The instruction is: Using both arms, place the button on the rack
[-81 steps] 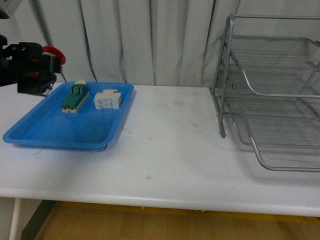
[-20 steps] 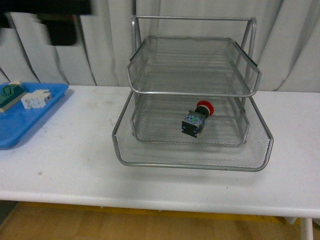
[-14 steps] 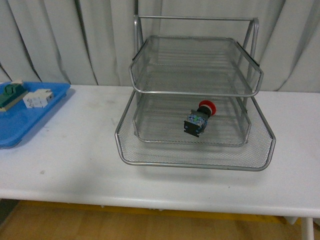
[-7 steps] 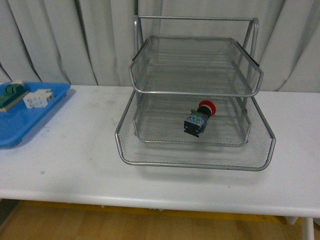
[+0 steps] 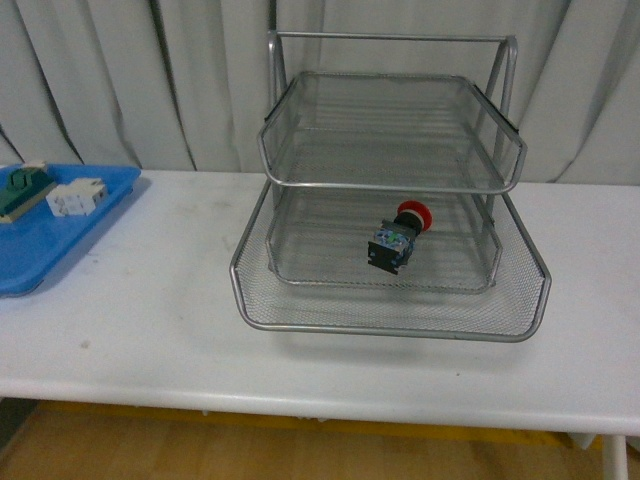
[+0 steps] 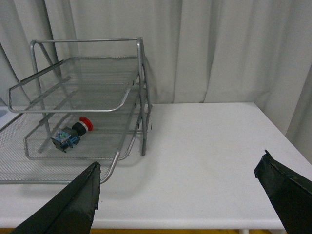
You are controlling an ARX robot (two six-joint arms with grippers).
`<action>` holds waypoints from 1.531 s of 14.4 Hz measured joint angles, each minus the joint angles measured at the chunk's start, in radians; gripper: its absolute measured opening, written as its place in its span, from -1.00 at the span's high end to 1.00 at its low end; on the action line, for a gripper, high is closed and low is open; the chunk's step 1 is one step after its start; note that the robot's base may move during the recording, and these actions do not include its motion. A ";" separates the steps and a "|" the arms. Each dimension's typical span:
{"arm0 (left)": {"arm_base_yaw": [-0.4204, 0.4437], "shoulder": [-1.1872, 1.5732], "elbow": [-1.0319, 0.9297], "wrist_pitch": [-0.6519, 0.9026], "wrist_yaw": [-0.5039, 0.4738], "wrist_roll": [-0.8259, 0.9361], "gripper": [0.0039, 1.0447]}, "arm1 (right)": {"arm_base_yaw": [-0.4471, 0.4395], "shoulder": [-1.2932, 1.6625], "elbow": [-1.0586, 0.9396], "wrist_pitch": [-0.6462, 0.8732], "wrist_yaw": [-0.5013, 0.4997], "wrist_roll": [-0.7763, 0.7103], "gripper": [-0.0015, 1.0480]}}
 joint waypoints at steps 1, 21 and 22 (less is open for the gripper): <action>0.000 -0.032 0.000 -0.029 0.000 0.000 0.97 | 0.000 0.000 0.000 0.000 0.000 0.000 -0.87; 0.000 -0.384 0.000 -0.393 -0.003 0.000 -0.35 | -0.057 0.226 0.000 0.364 -0.300 0.099 -0.87; 0.000 -0.384 0.000 -0.391 0.000 0.000 -0.55 | 0.026 0.437 0.014 0.544 -0.310 0.143 -0.87</action>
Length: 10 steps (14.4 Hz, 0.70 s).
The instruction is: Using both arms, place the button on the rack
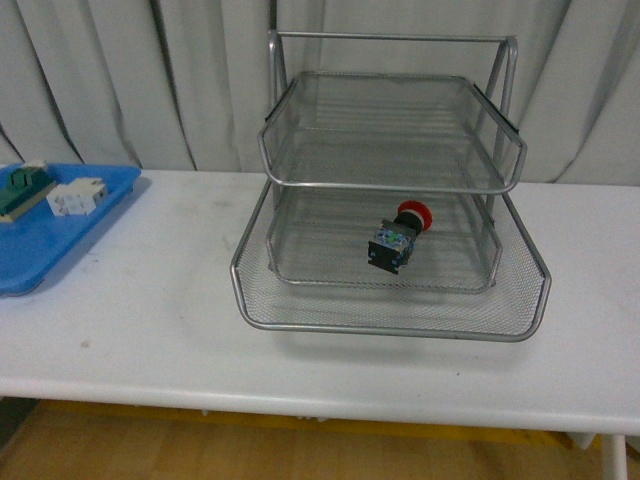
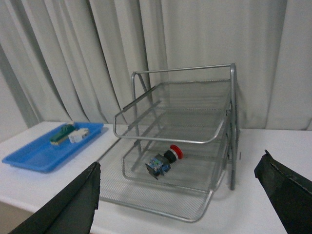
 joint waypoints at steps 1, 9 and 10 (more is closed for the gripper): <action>0.000 0.000 0.000 0.000 0.000 0.000 -0.86 | 0.072 0.285 0.088 0.209 0.063 0.065 -0.87; 0.000 0.000 0.000 0.000 0.000 0.000 -0.88 | 0.432 1.223 0.762 -0.264 0.319 0.116 0.37; 0.000 0.000 0.000 0.000 0.000 0.000 -0.88 | 0.430 1.229 0.766 -0.278 0.322 0.116 0.54</action>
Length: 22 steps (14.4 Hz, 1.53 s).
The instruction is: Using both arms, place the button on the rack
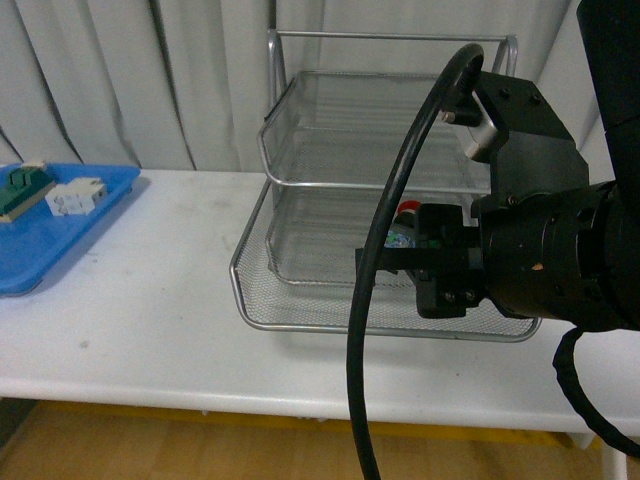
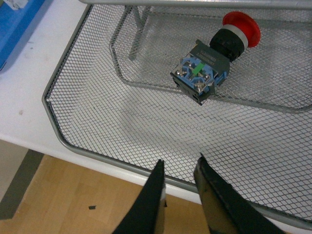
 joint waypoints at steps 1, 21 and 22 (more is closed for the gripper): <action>0.000 0.000 0.000 0.000 0.000 0.000 -0.88 | 0.000 0.004 0.000 -0.006 0.000 0.000 0.68; 0.000 0.000 0.000 0.000 0.000 0.000 -0.88 | 0.021 0.251 0.060 0.011 0.029 -0.046 0.96; 0.000 0.000 0.000 0.000 0.000 0.000 -0.88 | 0.019 0.261 0.072 0.007 0.035 -0.050 0.96</action>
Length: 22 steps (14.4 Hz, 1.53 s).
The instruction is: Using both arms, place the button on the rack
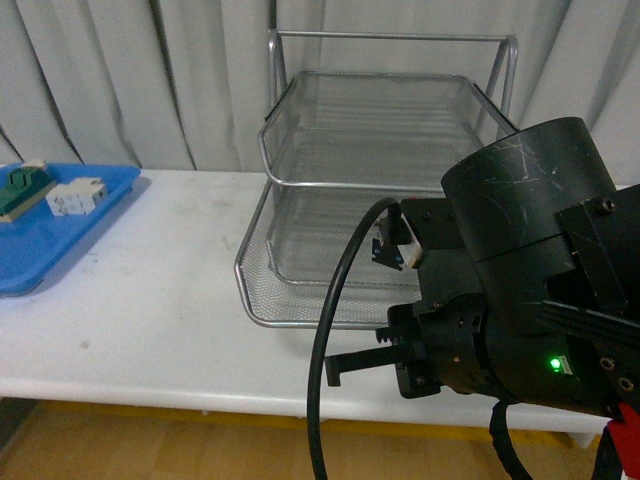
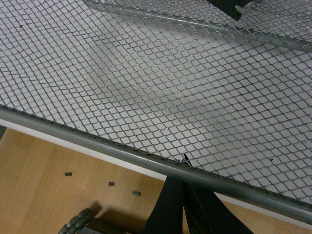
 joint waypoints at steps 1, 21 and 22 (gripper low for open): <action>0.000 0.000 0.000 0.000 0.000 0.000 -0.88 | -0.004 0.003 0.006 0.000 0.001 -0.003 0.96; 0.000 0.000 0.000 0.000 0.000 0.000 -0.88 | -0.176 0.242 0.385 -0.053 0.035 -0.082 0.96; 0.000 0.000 0.000 0.000 0.000 0.000 -0.88 | -0.176 0.241 0.381 -0.050 0.033 -0.081 0.96</action>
